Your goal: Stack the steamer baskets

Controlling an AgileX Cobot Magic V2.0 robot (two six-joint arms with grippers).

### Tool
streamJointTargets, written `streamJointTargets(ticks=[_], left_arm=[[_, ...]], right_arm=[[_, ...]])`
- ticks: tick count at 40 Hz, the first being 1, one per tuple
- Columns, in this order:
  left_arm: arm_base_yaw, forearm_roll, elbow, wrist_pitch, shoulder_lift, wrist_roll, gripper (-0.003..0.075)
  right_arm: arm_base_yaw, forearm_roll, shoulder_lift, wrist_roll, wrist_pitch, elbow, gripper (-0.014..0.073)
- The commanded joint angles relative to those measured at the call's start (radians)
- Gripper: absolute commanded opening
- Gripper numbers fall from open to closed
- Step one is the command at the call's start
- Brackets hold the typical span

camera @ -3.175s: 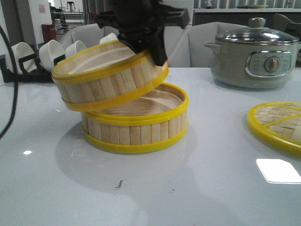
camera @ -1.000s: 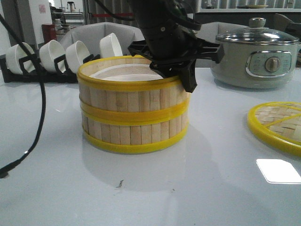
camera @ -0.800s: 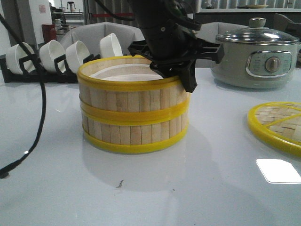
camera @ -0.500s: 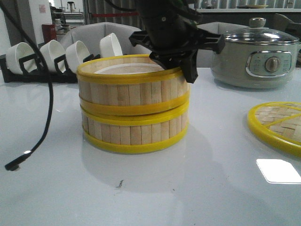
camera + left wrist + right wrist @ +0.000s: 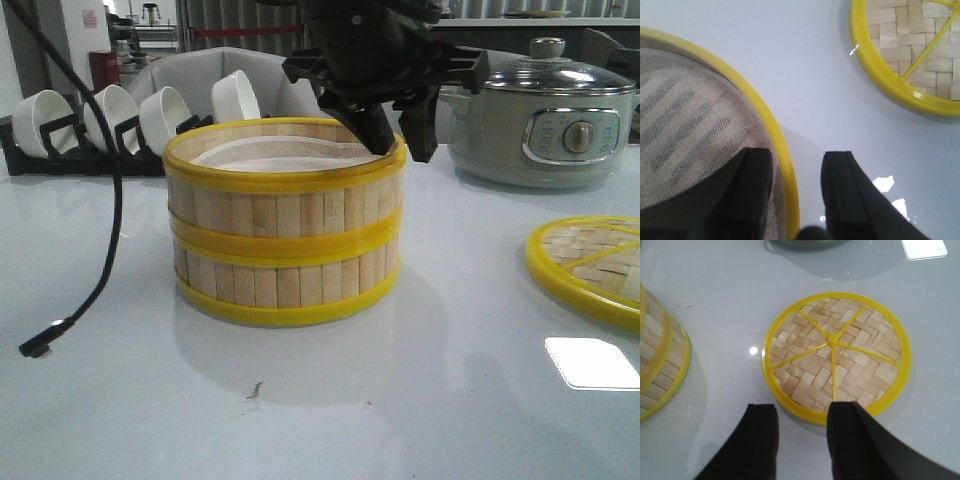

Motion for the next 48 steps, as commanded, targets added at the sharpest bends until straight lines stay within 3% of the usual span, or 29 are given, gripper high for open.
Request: streamJointTargets(ticks=[1, 5, 13, 30, 42, 48], left_arm=[[-0.009, 0.016, -0.043, -0.045, -0.067, -0.007, 0.0341], [-0.009, 0.028, -0.061, -0.040, -0.067, -0.007, 0.0360], [-0.009, 0.060, -0.128, 0.001, -0.067, -0.007, 0.0482], [0.046, 0.173, -0.281, 0.216, -0.094, -0.007, 0.0382], [0.200, 0.171, -0.223, 0.243, -0.334, -0.007, 0.0382], [0.278, 0.175, -0.109, 0.241, -0.498, -0.007, 0.0382]], right_arm=[[0.005, -0.018, -0.007, -0.005, -0.073, -0.039, 0.0362], [0.005, -0.018, -0.007, -0.005, -0.073, -0.039, 0.0362], [0.005, -0.018, -0.007, -0.005, -0.073, -0.039, 0.0362], [0.005, -0.018, -0.007, -0.005, -0.073, -0.039, 0.0362], [0.005, -0.018, -0.007, -0.005, -0.073, -0.039, 0.0362], [0.005, -0.018, -0.007, -0.005, -0.076, -0.039, 0.0362]])
